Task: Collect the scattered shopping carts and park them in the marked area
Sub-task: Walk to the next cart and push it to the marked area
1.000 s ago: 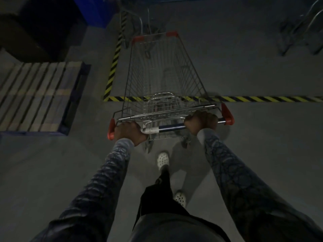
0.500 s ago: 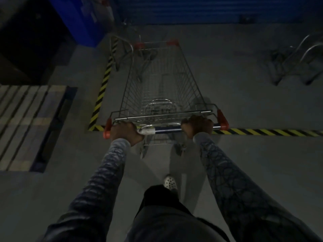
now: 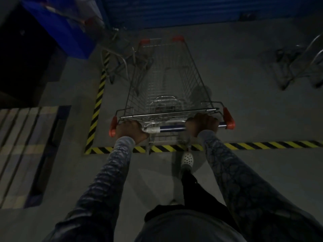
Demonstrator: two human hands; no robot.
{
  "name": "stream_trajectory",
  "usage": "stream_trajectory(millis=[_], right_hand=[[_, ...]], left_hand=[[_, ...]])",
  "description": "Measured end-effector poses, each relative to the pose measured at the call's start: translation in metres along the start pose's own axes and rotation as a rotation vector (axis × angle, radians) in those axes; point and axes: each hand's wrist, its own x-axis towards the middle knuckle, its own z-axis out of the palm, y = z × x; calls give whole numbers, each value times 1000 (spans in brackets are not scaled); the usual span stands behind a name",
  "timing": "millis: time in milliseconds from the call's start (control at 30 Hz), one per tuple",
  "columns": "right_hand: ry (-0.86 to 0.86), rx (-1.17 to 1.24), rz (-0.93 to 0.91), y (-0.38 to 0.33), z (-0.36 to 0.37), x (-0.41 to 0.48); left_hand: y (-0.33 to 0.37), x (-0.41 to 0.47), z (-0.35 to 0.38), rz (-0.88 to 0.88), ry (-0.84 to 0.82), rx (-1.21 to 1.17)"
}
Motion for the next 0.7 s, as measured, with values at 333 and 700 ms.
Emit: stream_trajectory(millis=[333, 700], right_hand=[[74, 32, -28, -38, -43, 172], [106, -25, -67, -85, -80, 295]], left_hand=[[25, 162, -45, -26, -13, -53], [21, 295, -66, -53, 1, 6]])
